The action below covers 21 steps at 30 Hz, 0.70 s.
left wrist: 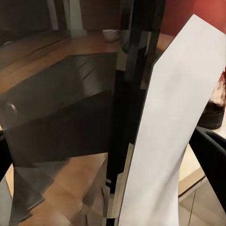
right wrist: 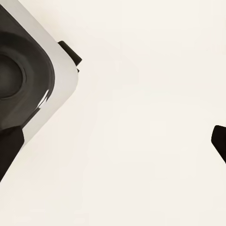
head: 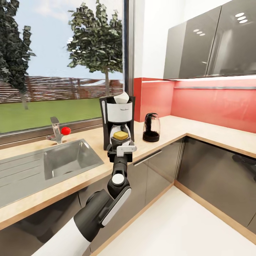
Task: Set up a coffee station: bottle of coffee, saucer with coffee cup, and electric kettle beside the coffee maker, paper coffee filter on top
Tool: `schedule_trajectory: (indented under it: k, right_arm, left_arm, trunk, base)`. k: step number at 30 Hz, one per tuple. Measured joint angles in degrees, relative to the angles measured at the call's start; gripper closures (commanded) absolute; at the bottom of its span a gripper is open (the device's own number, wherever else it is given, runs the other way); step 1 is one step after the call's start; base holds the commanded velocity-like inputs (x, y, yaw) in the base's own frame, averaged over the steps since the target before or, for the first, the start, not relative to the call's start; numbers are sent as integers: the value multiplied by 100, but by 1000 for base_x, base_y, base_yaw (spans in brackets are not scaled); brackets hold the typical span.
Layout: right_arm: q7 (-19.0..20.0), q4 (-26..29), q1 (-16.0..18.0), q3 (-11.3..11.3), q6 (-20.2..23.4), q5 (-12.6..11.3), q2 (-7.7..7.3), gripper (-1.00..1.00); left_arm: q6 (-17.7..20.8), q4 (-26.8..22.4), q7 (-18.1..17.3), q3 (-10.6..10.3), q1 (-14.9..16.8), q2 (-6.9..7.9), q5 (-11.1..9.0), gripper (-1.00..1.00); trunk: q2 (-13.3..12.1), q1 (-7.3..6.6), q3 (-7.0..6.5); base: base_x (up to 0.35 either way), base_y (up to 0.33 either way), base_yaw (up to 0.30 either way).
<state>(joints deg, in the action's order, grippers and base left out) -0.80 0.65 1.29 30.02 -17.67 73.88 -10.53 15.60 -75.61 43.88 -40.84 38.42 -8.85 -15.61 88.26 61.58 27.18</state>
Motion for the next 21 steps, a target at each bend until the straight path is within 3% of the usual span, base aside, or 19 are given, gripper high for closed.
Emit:
schedule_trajectory:
  k: [15,21]
  right_arm:
    - [0,0,1,0,0,0,0,-100]
    - [0,3,0,0,0,0,0,-100]
  left_arm:
    - [-31,234,-14,55,0,13,7,100]
    - [-342,293,-10,116,0,27,7,100]
  trunk:
    - [0,0,0]
    - [0,0,0]
  base:
    - [35,0,0]
    - [0,0,0]
